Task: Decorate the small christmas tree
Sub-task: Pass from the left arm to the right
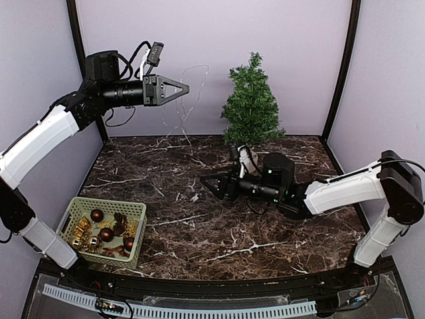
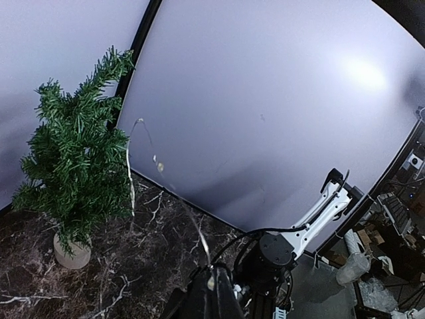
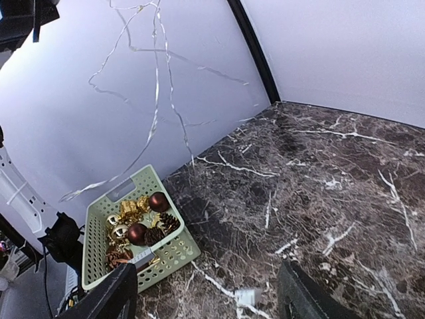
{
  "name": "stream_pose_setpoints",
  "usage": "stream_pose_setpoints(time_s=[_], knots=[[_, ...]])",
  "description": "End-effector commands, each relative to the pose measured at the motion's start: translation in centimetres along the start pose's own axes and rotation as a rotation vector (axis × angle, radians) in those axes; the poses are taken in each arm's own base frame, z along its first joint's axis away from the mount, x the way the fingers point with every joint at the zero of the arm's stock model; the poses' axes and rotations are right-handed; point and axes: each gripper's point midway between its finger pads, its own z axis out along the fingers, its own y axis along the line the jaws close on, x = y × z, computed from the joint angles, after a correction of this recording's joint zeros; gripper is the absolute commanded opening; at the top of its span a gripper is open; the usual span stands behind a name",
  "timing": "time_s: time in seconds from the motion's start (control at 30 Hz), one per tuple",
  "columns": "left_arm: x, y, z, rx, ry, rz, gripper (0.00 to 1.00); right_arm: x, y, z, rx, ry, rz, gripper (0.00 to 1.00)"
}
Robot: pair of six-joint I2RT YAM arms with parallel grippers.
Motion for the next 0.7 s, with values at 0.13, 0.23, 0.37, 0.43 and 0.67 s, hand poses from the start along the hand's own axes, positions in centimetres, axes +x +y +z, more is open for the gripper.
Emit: stream_pose_setpoints(time_s=[0.13, 0.23, 0.37, 0.43, 0.67], knots=[[-2.4, -4.2, -0.2, 0.134, -0.05, 0.053, 0.0, -1.3, 3.4, 3.5, -0.12, -0.046, -0.064, 0.72], [-2.4, -4.7, -0.2, 0.157, -0.046, 0.045, 0.0, -0.4, 3.1, 4.9, -0.117, -0.02, -0.075, 0.67], [-2.5, -5.2, -0.3, 0.173, -0.046, 0.041, 0.0, 0.3, 2.1, 6.6, -0.076, -0.015, -0.105, 0.61], [-2.5, -5.4, -0.4, 0.18, -0.047, 0.038, 0.0, 0.1, 1.7, 7.3, -0.062, -0.022, -0.127, 0.58], [-2.4, -5.7, -0.6, 0.192, -0.051, 0.03, 0.0, -0.8, 0.9, 9.3, -0.026, -0.065, -0.169, 0.51]])
